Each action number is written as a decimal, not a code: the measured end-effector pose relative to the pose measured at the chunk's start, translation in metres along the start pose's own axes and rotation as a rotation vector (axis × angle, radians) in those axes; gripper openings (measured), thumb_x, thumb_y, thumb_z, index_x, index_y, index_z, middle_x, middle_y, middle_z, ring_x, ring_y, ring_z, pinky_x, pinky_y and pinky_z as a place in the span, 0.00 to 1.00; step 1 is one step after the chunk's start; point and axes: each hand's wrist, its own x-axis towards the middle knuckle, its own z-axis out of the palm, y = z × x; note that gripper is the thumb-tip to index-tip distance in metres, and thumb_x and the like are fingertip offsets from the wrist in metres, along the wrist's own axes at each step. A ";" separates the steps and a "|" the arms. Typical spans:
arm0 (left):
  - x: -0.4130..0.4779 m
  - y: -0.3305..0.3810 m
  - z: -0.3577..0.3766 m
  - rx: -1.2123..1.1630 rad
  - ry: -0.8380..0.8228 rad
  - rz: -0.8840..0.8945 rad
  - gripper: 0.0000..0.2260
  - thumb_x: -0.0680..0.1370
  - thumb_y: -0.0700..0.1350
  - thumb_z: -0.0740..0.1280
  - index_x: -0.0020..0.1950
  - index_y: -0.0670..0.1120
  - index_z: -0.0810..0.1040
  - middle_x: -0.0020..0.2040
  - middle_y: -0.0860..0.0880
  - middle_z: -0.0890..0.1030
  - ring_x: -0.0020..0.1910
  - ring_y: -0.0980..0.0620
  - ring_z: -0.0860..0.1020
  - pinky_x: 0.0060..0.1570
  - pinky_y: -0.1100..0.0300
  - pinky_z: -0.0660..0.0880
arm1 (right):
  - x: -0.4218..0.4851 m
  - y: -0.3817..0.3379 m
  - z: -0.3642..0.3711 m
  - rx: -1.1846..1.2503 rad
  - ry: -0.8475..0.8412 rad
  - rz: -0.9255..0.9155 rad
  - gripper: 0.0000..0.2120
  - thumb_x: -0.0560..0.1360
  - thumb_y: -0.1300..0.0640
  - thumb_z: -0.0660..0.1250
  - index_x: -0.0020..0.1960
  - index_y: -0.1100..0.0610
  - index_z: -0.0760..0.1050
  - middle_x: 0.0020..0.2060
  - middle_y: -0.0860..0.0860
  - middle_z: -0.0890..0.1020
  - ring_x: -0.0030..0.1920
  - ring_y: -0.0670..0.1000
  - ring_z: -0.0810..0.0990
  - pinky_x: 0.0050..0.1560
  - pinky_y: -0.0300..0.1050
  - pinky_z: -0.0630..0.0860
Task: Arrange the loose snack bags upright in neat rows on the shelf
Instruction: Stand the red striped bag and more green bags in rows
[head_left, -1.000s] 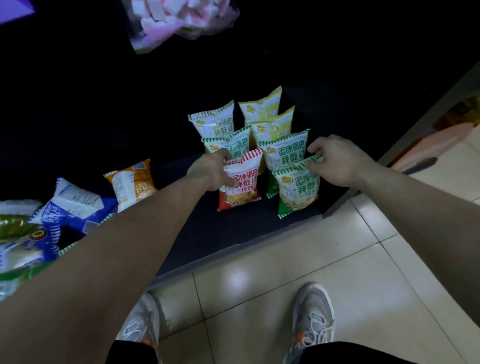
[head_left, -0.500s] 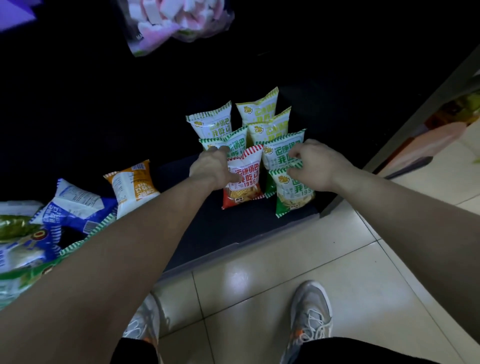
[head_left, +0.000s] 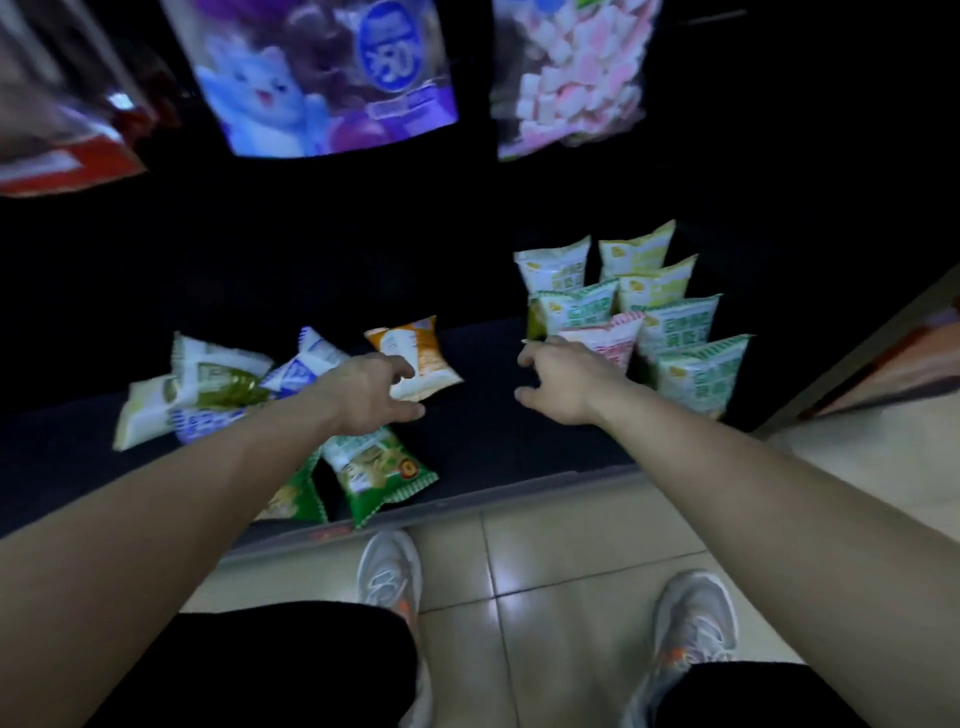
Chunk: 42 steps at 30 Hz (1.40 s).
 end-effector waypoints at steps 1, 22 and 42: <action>-0.012 -0.018 0.004 -0.021 0.000 -0.035 0.30 0.75 0.60 0.69 0.73 0.49 0.69 0.69 0.47 0.74 0.63 0.46 0.75 0.57 0.57 0.71 | 0.004 -0.017 0.013 0.017 -0.021 -0.015 0.27 0.79 0.44 0.65 0.75 0.51 0.66 0.69 0.53 0.70 0.67 0.57 0.71 0.60 0.51 0.72; -0.005 -0.176 0.068 -0.145 -0.074 -0.221 0.34 0.75 0.62 0.67 0.77 0.51 0.61 0.74 0.45 0.67 0.69 0.43 0.71 0.66 0.48 0.70 | 0.129 -0.135 0.207 0.431 -0.309 0.160 0.39 0.58 0.33 0.79 0.59 0.54 0.72 0.60 0.55 0.77 0.57 0.56 0.79 0.57 0.53 0.77; -0.010 -0.007 -0.011 -0.661 0.143 0.148 0.28 0.66 0.56 0.80 0.62 0.55 0.74 0.59 0.54 0.77 0.61 0.55 0.75 0.57 0.57 0.74 | 0.000 -0.031 -0.013 0.333 -0.126 -0.091 0.44 0.65 0.48 0.82 0.72 0.50 0.60 0.58 0.47 0.79 0.57 0.48 0.79 0.53 0.45 0.76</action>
